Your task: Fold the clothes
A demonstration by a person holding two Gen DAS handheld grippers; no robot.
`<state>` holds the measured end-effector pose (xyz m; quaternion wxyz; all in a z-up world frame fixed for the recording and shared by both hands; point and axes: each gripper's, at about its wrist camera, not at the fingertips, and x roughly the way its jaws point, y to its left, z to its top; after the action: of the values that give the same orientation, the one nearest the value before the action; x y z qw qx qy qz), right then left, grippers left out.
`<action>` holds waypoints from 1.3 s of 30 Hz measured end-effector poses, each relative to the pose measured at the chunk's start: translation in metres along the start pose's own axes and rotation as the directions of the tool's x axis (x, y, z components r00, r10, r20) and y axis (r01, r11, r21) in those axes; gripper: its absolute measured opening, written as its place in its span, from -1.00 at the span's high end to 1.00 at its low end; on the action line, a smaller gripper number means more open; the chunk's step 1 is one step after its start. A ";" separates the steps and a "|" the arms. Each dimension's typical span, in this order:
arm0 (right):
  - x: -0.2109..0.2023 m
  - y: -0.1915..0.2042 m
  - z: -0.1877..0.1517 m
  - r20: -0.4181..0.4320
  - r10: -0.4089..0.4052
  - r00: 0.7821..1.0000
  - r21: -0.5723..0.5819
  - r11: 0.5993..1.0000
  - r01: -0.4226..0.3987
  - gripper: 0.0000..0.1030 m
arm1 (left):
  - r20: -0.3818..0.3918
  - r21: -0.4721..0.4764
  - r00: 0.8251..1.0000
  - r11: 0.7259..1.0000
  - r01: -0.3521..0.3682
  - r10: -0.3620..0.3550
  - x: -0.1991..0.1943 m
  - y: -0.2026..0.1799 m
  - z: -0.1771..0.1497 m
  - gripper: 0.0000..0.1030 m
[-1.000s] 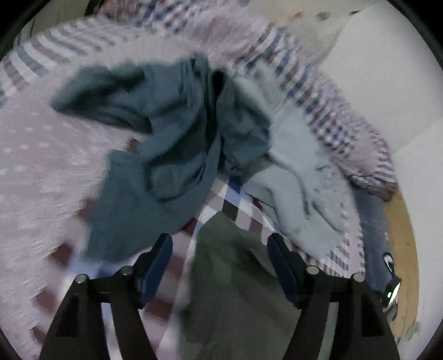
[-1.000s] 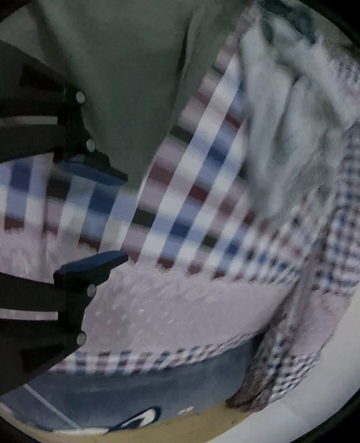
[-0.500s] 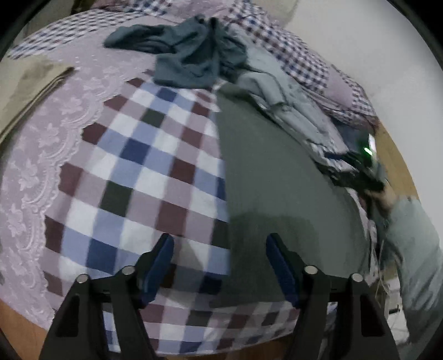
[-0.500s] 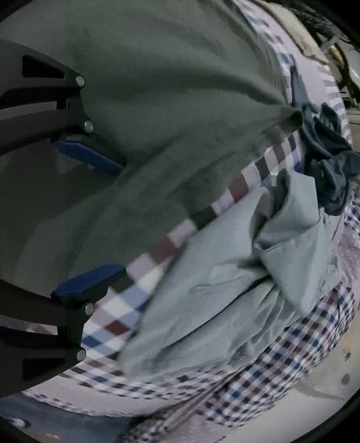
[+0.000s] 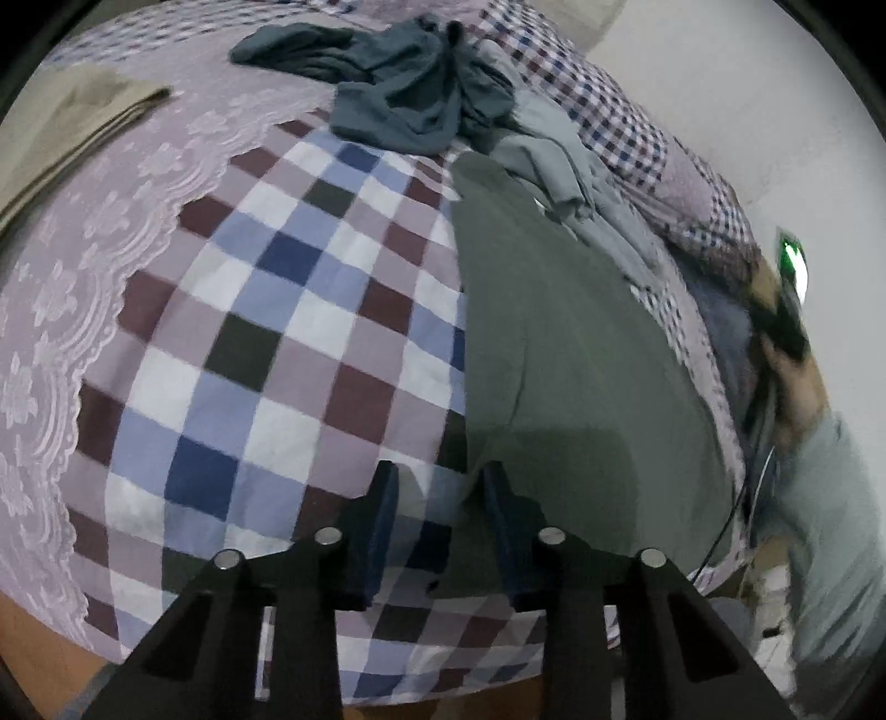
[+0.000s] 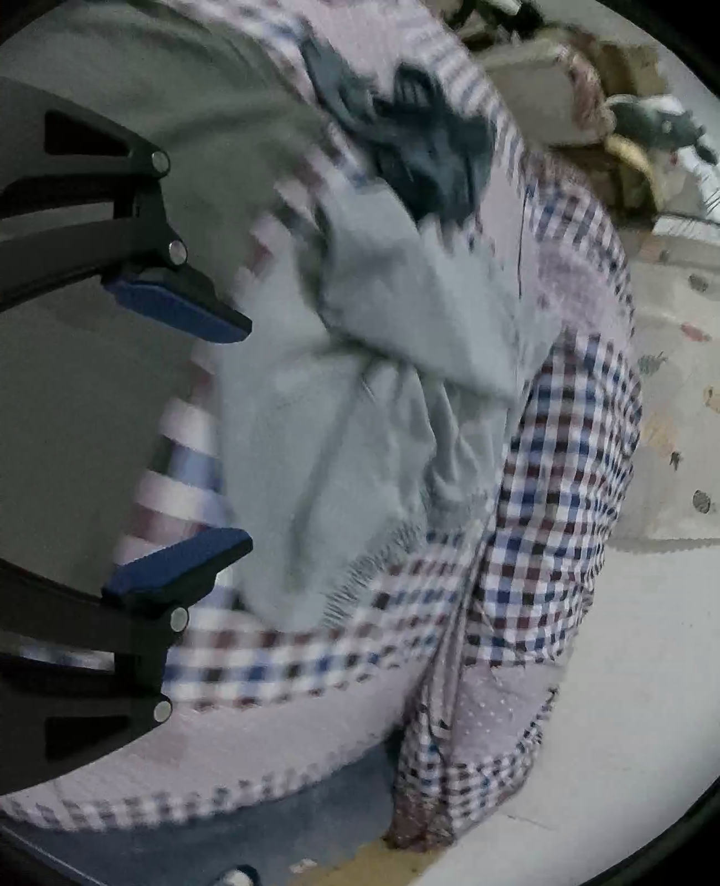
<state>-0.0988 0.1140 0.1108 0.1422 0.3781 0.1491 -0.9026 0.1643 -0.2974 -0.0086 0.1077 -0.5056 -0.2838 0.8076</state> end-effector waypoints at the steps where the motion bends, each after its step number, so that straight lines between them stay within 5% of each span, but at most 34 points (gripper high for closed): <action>1: -0.017 0.005 -0.016 0.005 0.030 1.000 0.012 0.999 -0.030 -0.45 | 0.010 -0.023 1.000 1.000 0.006 -0.006 -0.002 0.005 0.001 0.38; 5: -0.087 0.037 -0.085 0.026 0.116 0.993 0.042 0.992 -0.117 -0.46 | 0.057 -0.133 0.998 0.991 0.022 -0.014 -0.016 0.024 -0.008 0.38; 9: -0.134 0.058 -0.146 0.084 0.118 0.990 0.031 0.992 -0.121 -0.51 | 0.086 -0.209 0.992 0.972 0.111 -0.094 -0.018 0.031 -0.026 0.37; 13: -0.163 0.071 -0.197 0.139 0.097 0.986 0.041 0.994 -0.104 -0.53 | 0.102 -0.249 0.979 0.948 0.198 -0.178 -0.016 0.027 -0.051 0.14; 19: -0.175 0.031 -0.242 0.076 0.098 0.992 0.244 0.963 -0.113 -0.53 | 0.154 -0.290 0.959 0.917 0.275 -0.239 -0.009 0.023 -0.058 0.07; 27: -0.204 -0.075 -0.309 0.103 0.082 0.991 0.658 0.742 -0.130 -0.53 | 0.182 -0.322 0.944 0.891 0.320 -0.274 0.002 0.022 -0.049 0.07; 31: -0.205 -0.094 -0.331 0.094 0.115 0.989 0.731 0.667 -0.147 -0.52 | 0.159 -0.314 0.948 0.896 0.313 -0.276 0.009 0.014 -0.048 0.15; 33: -0.203 -0.093 -0.335 0.097 0.146 0.985 0.729 0.663 -0.170 -0.45 | 0.161 -0.321 0.946 0.892 0.318 -0.280 0.011 0.012 -0.047 0.30; 39: -0.193 -0.074 -0.330 0.030 0.187 0.982 0.658 0.736 -0.161 0.25 | 0.159 -0.295 0.953 0.908 0.297 -0.260 0.010 0.008 -0.049 0.67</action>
<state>0.2145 0.3339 0.0417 0.0811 0.4330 -0.2106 -0.8727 0.2035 -0.2824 -0.0364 0.1229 -0.4228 -0.4843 0.7561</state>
